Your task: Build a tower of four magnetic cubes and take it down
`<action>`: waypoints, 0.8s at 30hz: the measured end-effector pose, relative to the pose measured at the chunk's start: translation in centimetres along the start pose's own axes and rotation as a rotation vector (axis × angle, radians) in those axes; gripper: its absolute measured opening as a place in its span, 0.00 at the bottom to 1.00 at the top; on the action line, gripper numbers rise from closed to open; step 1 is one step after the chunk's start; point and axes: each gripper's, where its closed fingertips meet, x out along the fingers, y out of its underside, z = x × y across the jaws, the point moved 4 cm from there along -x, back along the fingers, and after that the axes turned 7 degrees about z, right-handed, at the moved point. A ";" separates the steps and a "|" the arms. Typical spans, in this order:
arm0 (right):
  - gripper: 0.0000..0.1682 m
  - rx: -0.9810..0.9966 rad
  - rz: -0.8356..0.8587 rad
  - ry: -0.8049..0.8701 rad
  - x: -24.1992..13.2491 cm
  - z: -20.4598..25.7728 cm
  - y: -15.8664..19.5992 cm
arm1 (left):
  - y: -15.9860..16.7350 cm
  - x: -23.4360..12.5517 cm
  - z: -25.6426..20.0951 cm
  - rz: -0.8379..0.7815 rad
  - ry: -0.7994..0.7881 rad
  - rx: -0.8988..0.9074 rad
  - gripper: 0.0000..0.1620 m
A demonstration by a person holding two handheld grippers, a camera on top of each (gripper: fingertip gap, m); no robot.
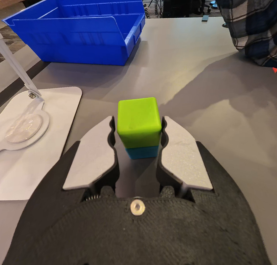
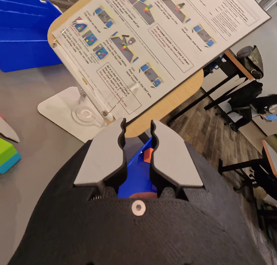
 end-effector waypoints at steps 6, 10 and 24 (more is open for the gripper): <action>0.18 -0.028 -0.005 -0.039 0.3 1.2 -0.4 | 0.2 -0.4 -0.1 0.021 0.026 -0.019 0.43; 0.18 -0.055 0.004 -0.098 0.5 2.4 -0.5 | 1.6 0.0 -0.5 0.126 0.055 -0.014 0.45; 0.29 -0.447 0.215 -0.794 3.5 18.6 3.2 | 2.5 0.9 -0.6 0.224 0.047 0.012 0.30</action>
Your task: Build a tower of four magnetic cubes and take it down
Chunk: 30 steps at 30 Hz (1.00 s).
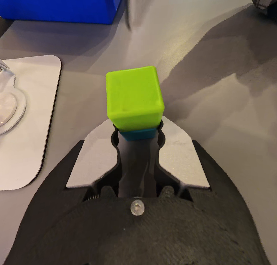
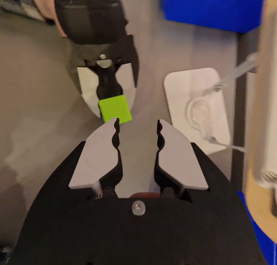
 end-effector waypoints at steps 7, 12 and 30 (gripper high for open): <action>0.42 -0.101 0.135 -0.146 5.7 2.9 0.0 | 0.0 0.0 0.0 0.000 0.002 -0.002 0.30; 0.30 -0.122 0.117 -0.178 6.3 3.1 -0.1 | 0.0 0.0 0.0 0.000 0.004 -0.004 0.30; 0.30 0.193 -0.275 0.119 -4.8 -4.8 0.5 | 0.0 0.1 0.2 0.001 -0.004 -0.003 0.30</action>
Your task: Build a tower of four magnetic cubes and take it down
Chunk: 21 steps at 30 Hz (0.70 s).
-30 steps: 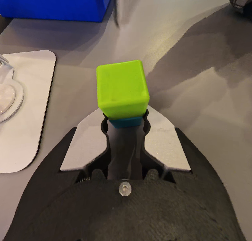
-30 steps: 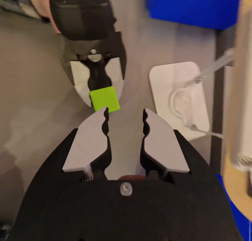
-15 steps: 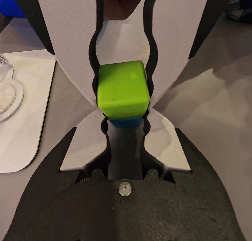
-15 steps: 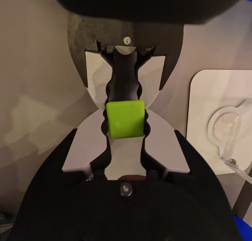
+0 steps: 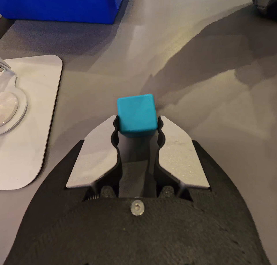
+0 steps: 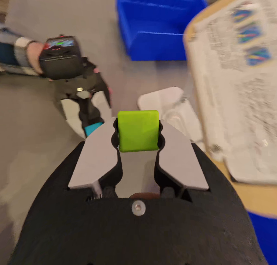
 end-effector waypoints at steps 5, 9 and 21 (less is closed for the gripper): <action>0.30 0.163 -0.004 0.247 -6.3 -5.7 3.5 | 0.0 0.0 0.0 0.000 0.000 0.001 0.30; 0.30 0.277 0.157 0.383 -8.5 -9.2 9.2 | 0.0 0.0 0.0 0.000 0.000 0.001 0.30; 0.30 0.386 0.573 0.203 -2.4 -10.4 20.4 | 0.0 0.0 0.0 0.000 -0.002 0.005 0.30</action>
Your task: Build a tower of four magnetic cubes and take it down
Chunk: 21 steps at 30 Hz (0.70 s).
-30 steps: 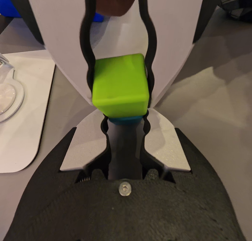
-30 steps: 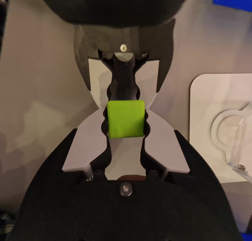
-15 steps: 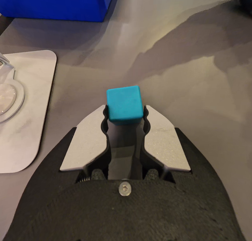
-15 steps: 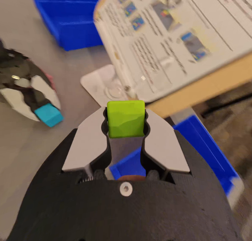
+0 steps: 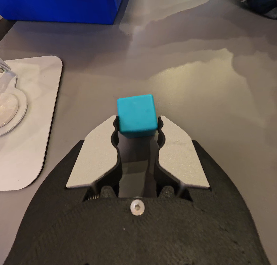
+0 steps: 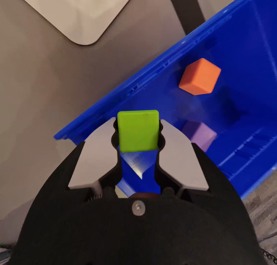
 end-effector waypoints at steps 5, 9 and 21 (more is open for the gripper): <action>0.30 -0.003 0.059 -0.076 3.1 0.6 0.3 | 0.0 0.0 0.0 0.000 -0.001 0.001 0.30; 0.33 -0.010 0.108 -0.104 4.7 1.0 0.8 | 0.0 0.0 0.0 0.000 0.000 0.000 0.30; 0.36 0.013 -0.065 0.160 -3.9 -0.4 -1.1 | 0.0 0.0 0.0 0.000 -0.003 0.004 0.30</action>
